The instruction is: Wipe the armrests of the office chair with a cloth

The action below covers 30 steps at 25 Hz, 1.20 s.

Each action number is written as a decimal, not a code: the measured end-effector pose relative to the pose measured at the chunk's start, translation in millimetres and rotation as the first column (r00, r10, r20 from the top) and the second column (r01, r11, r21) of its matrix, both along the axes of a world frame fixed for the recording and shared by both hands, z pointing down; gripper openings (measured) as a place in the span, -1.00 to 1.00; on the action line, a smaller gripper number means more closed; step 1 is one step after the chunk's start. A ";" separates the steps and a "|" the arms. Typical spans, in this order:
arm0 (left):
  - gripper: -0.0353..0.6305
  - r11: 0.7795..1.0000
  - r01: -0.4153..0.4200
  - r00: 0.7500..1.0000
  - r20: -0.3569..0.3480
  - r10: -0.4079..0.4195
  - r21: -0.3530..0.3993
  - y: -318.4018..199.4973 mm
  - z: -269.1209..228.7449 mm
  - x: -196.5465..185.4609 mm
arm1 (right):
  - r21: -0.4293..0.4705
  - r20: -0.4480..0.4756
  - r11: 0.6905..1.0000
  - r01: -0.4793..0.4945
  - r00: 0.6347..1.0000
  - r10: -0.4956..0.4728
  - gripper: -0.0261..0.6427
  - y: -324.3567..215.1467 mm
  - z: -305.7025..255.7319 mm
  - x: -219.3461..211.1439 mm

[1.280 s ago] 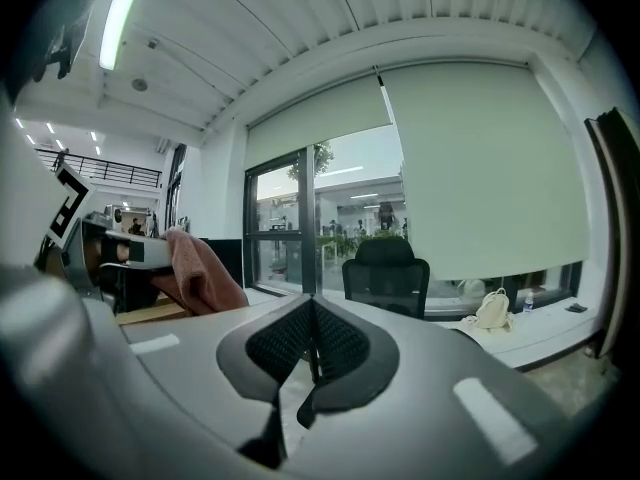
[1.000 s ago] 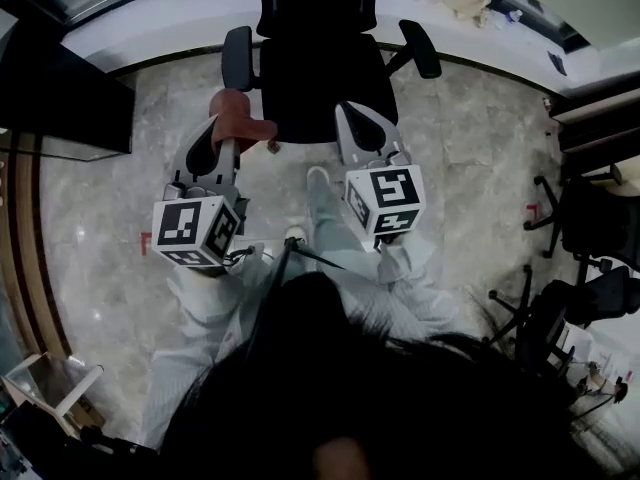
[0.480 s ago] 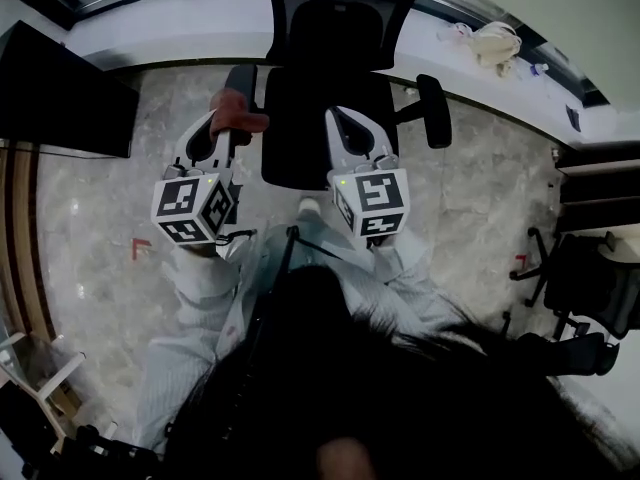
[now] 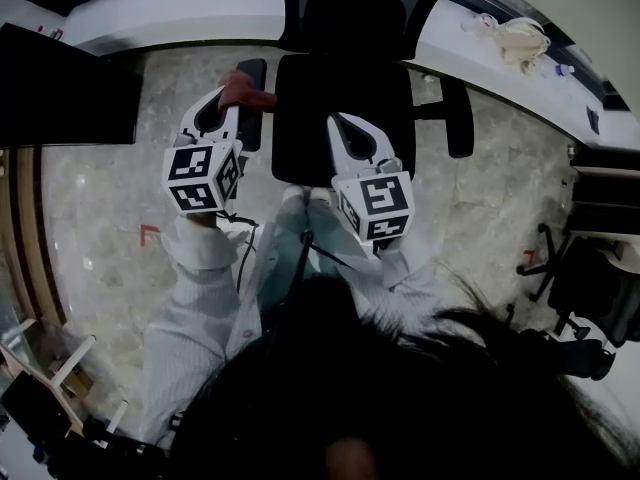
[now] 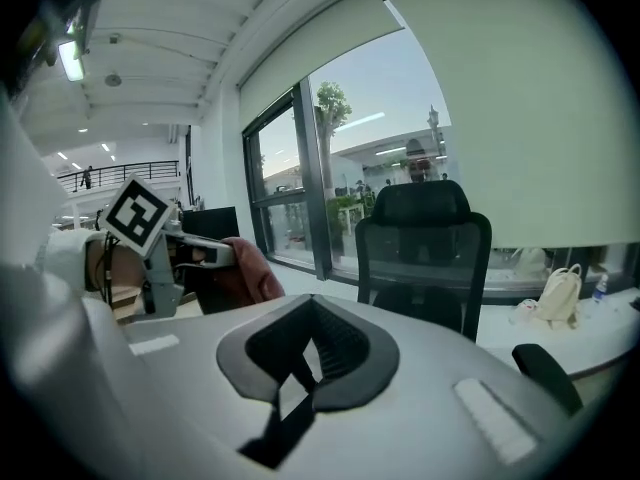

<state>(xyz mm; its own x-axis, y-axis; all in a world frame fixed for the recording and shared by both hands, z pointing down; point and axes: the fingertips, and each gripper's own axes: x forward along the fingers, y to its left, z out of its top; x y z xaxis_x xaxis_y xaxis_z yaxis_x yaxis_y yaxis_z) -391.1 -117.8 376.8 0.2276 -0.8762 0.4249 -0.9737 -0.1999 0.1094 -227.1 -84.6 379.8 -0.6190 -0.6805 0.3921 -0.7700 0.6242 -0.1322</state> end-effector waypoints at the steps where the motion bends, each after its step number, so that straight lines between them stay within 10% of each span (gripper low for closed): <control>1: -0.81 1.000 -0.003 1.000 0.018 0.003 -0.001 -14.2 6.9 -4.1 | -0.009 -0.005 1.000 0.002 1.000 -0.002 -0.92 -4.2 7.8 -3.1; 11: -0.81 0.987 -0.069 0.951 0.290 0.108 -0.143 -121.2 121.2 -25.7 | -0.094 -0.031 0.994 -0.052 0.998 0.049 -0.92 -20.4 74.7 0.6; 15: -0.81 0.913 -0.164 0.874 0.375 0.310 -0.373 -101.8 188.5 -14.6 | -0.133 -0.007 0.985 -0.110 0.994 0.110 -0.92 -15.0 85.0 19.7; 22: -0.81 0.862 -0.234 0.853 0.331 0.404 -0.449 -49.6 225.8 2.3 | -0.167 0.005 0.979 -0.115 0.993 0.118 -0.92 -7.3 92.6 13.8; 30: -0.81 0.847 -0.244 0.904 0.205 0.375 -0.472 25.1 214.0 13.9 | -0.137 0.036 0.990 -0.031 0.999 0.036 -0.92 0.2 69.9 -15.1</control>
